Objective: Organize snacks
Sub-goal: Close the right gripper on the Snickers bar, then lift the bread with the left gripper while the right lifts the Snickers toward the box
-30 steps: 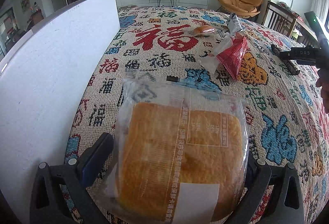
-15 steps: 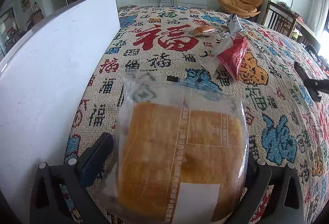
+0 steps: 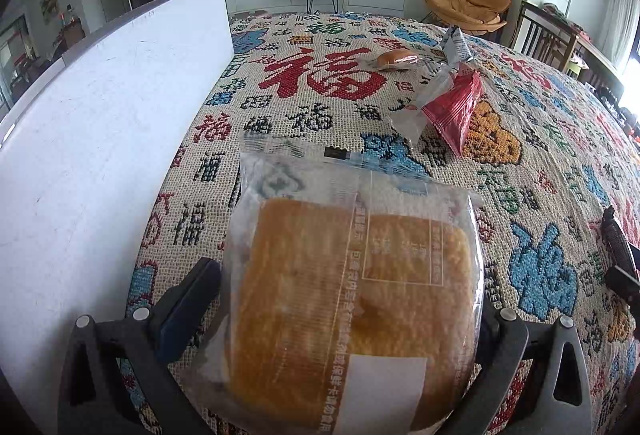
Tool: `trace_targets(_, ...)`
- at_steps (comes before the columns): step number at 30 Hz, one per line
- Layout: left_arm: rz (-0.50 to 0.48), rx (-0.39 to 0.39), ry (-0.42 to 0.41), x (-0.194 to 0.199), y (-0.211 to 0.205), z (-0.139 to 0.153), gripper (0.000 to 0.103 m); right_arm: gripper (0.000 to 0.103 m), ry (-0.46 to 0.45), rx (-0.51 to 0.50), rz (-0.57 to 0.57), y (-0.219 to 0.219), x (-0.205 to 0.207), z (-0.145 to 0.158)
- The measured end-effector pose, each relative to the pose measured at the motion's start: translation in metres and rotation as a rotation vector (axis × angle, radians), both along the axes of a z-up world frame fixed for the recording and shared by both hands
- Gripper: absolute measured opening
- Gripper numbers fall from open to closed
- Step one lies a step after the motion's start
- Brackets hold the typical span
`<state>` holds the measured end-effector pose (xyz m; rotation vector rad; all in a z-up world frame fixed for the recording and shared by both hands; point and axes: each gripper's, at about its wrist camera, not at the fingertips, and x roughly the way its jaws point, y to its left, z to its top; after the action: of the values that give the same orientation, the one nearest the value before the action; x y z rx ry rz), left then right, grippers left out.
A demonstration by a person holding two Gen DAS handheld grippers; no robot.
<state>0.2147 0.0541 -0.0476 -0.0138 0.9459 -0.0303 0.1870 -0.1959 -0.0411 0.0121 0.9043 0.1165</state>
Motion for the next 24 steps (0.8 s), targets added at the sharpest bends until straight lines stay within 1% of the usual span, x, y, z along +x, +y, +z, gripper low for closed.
trace_targets(1, 0.000, 0.000, 0.000, 0.0004, -0.0001, -0.0002, 0.103, 0.077, -0.005, -0.035, 0.010, 0.0057, 0.0009, -0.0013)
trace_targets(3, 0.000, 0.000, 0.000, 0.0001, 0.0000, 0.0000, 0.103, 0.079, -0.007, -0.085, 0.026, 0.0140, 0.0020, -0.0018)
trace_targets(6, 0.000, 0.000, 0.000, 0.0001, 0.0001, -0.0001, 0.103, 0.081, 0.000, -0.048, 0.022, 0.0078, 0.0042, -0.0021)
trace_targets(9, 0.000, 0.000, 0.000, 0.0001, 0.0002, -0.0002, 0.103, 0.081, -0.002, -0.070, 0.022, 0.0100, 0.0008, -0.0036)
trace_targets(24, -0.001, -0.001, -0.001, -0.0004, 0.0003, -0.0002, 0.103, 0.082, -0.003, -0.070, 0.022, 0.0102, 0.0005, -0.0039)
